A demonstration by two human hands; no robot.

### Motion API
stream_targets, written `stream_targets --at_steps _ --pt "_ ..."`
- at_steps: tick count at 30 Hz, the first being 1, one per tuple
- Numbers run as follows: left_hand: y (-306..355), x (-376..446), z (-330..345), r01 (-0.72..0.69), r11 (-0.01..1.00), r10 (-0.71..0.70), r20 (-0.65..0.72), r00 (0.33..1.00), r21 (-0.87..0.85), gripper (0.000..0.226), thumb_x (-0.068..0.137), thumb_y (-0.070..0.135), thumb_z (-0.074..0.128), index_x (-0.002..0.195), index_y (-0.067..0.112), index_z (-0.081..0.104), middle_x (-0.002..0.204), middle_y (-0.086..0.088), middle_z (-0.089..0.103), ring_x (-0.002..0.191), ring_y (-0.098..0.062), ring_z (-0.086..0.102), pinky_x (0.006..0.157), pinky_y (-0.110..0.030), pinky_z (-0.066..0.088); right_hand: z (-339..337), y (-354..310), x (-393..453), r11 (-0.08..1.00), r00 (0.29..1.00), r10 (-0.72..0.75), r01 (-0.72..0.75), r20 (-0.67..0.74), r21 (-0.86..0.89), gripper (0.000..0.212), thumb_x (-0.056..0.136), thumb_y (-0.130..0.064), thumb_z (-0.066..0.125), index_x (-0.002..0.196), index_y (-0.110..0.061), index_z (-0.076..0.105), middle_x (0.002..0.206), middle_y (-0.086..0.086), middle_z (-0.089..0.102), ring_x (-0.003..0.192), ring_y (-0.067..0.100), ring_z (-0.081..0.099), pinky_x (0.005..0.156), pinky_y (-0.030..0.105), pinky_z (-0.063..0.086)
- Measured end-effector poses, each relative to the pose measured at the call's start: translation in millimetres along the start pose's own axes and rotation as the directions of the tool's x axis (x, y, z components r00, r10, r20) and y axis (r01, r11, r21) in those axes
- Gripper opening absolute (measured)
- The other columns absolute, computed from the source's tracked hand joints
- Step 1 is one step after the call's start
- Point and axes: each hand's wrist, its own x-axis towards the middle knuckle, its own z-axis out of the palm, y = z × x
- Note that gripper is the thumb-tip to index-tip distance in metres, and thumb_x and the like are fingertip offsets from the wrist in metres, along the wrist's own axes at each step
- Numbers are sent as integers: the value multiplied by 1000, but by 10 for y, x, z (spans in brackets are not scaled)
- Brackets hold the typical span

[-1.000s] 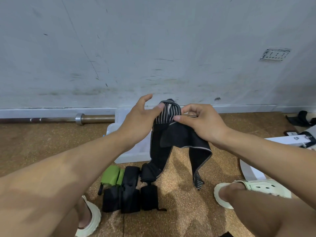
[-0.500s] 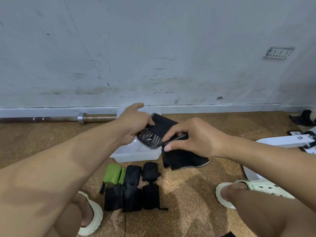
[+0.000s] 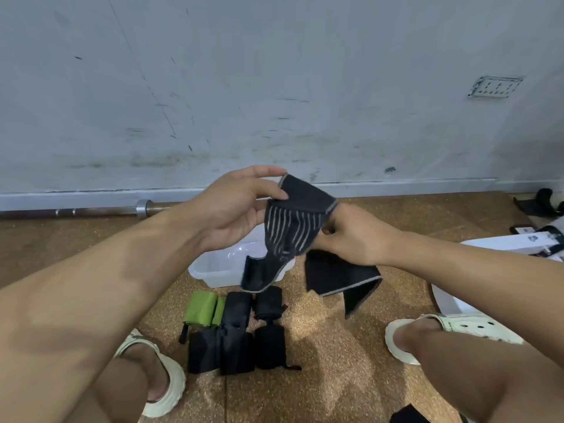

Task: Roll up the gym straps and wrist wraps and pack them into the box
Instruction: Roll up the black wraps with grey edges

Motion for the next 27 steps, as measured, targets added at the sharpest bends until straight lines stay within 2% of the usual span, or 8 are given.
stream_targets --at_steps 3,7,10,14,17,22,24,27 --pt "56 -5 -60 -13 1000 14 18 1000 -4 40 93 -9 53 126 12 63 101 -12 67 75 -18 68 70 -28 60 -74 91 59 984 989 123 -110 -87 139 15 97 -46 66 83 -44 70 70 2 69 60 9 62 53 20 43" --pt "85 -49 -37 -25 989 20 35 999 148 43 89 -7 48 121 16 67 93 -4 63 79 -17 60 67 -28 51 -86 264 77 964 974 203 -180 -101 197 14 98 -33 68 95 -28 81 44 -15 51 42 1 45 47 13 32" --pt "59 -12 -83 -14 934 60 -118 991 358 47 85 -4 43 114 22 70 95 -2 59 86 -20 57 72 -29 46 -135 321 88 973 966 213 -195 -147 126 12 96 -31 72 88 -28 80 55 -17 64 54 0 57 52 13 38" --pt "-66 116 -387 189 424 274 -324 906 886 48 90 8 52 136 22 51 112 -8 66 97 -24 61 74 -35 50 -237 331 80 982 962 188 -187 -201 21 11 91 -38 76 90 -29 82 82 -13 77 78 5 70 73 24 54" --pt "-135 114 -378 27 333 380 -160 911 943 62 91 24 68 148 24 43 140 0 56 130 -22 49 101 -35 42 -217 227 42 986 975 154 -162 -161 -34 14 89 -44 76 87 -31 82 79 -17 75 73 3 69 74 30 58" --pt "-351 -45 27 -227 247 125 201 972 942 87 79 47 83 152 37 36 152 14 43 140 -9 38 104 -22 28 -101 -13 17 987 990 63 -81 -125 -138 11 88 -39 73 87 -32 82 81 -11 75 74 9 67 73 40 58" --pt "-442 -18 51 -210 216 129 185 974 954 76 80 41 83 146 35 45 142 13 53 132 -10 48 101 -24 37 -83 -77 13 989 991 38 -55 -127 -136 9 87 -35 73 87 -32 82 86 -10 77 82 11 69 78 41 58" --pt "-436 60 13 -163 282 184 114 976 946 24 81 27 84 100 30 69 94 12 72 88 -10 67 75 -22 50 -115 -74 5 989 993 39 -54 -113 -140 6 85 -36 77 89 -34 81 85 -11 77 81 8 68 77 40 58"
